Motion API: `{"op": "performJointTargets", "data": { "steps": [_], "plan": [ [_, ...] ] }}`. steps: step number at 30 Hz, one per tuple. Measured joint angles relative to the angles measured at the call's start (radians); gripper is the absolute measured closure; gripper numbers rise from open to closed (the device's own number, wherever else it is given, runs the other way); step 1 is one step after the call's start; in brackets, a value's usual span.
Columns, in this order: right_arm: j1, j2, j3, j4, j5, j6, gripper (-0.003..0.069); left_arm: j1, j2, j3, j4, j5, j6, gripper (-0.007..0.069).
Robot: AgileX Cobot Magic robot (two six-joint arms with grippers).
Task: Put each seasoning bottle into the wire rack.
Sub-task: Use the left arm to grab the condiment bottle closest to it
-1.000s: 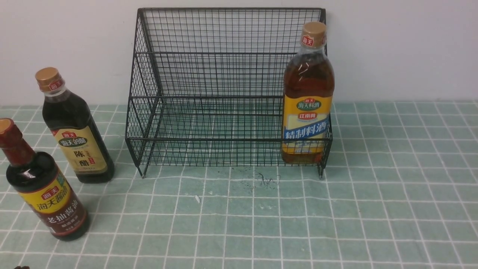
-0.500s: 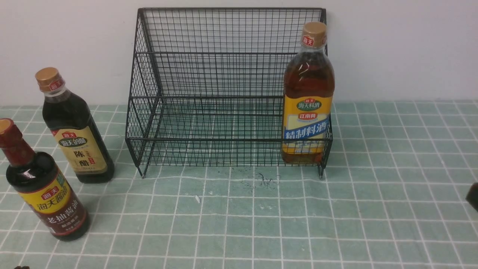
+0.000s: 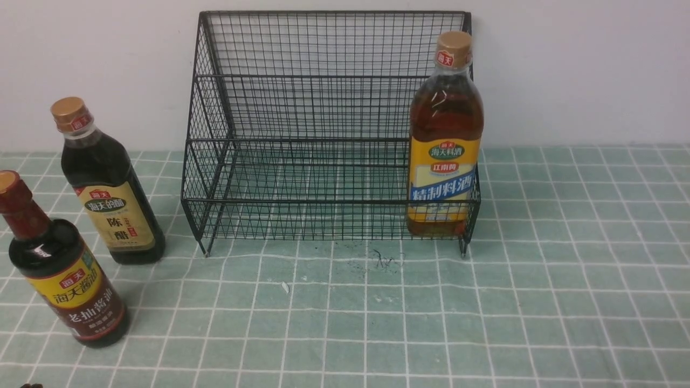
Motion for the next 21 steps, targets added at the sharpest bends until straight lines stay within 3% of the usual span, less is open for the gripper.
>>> {"op": "performJointTargets", "data": {
  "steps": [21],
  "plan": [
    [-0.012,-0.050,-0.002,0.003,0.029,-0.050,0.0673,0.000,0.000,0.000,0.000,0.000,0.000,0.0631]
  ]
}}
